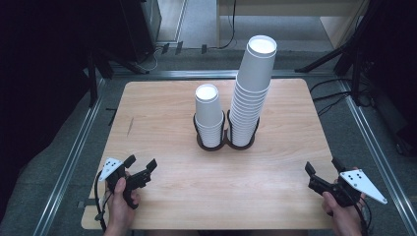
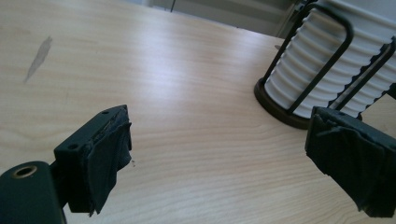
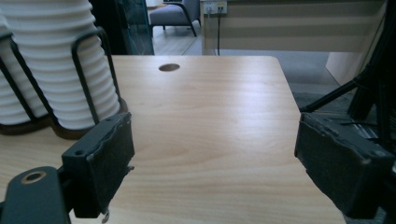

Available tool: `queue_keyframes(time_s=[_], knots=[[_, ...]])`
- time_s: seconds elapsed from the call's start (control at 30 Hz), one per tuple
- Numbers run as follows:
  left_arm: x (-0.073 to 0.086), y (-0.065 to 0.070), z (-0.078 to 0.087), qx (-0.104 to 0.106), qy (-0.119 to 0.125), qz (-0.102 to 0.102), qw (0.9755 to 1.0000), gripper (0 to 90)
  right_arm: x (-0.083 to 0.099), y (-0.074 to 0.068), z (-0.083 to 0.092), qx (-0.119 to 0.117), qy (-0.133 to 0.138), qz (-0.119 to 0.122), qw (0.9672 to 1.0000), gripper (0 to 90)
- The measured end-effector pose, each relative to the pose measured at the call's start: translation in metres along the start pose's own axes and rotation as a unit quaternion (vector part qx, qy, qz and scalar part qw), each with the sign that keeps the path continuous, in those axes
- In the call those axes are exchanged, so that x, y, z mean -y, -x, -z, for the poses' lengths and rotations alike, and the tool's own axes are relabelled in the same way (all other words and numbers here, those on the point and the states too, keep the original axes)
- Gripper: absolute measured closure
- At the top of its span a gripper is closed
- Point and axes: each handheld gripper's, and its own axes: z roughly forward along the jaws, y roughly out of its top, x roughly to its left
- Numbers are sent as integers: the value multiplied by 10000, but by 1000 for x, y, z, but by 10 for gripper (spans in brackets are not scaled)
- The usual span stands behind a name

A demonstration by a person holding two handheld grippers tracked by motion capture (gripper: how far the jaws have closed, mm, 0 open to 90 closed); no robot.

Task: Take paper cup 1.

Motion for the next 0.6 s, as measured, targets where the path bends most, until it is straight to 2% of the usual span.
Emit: queue_keyframes(time_s=[0.13,0.2,0.27,0.43,0.6], knots=[[-7,14,-3,173,19,-83,9998,73,-15,-6,2,-127,148,-102,9998,99],[-9,21,-5,223,3,-170,9996,73,-22,-9,1,-190,135,-161,9996,97],[-13,27,-7,290,38,-210,9994,73,-28,-11,0,-57,154,-135,9998,58],[-25,43,-17,448,57,-280,9986,72,-42,-16,-5,-102,142,-152,9997,54],[-37,62,-27,581,76,-506,9970,72,-55,-24,-8,-180,168,-192,9995,54]])
